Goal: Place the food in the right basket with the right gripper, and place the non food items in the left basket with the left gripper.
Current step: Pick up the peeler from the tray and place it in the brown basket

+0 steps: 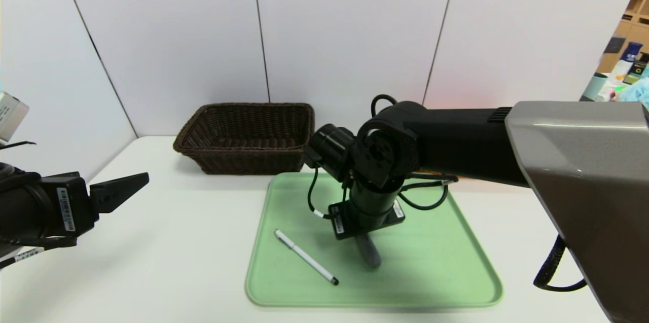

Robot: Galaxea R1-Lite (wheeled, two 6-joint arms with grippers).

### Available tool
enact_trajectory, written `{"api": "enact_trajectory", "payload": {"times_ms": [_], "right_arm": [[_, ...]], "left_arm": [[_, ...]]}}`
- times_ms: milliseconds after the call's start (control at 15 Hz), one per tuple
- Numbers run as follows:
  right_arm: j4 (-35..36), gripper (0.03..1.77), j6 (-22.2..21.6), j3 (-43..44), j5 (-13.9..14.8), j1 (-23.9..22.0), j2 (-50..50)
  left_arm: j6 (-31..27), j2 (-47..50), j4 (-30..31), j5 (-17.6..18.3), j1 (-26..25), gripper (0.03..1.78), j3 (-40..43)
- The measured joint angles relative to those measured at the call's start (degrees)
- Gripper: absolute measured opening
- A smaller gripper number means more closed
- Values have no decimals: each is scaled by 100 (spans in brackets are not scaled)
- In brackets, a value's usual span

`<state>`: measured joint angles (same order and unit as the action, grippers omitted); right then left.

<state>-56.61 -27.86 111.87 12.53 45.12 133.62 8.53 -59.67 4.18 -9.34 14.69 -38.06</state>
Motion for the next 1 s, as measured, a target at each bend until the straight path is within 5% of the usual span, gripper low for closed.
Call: {"api": "enact_trajectory", "payload": {"times_ms": [1000], "right_arm": [[-60,24,-80,-20,17,39,-879]], "left_arm": [[0,88,-13,-17,0,169,129]]}}
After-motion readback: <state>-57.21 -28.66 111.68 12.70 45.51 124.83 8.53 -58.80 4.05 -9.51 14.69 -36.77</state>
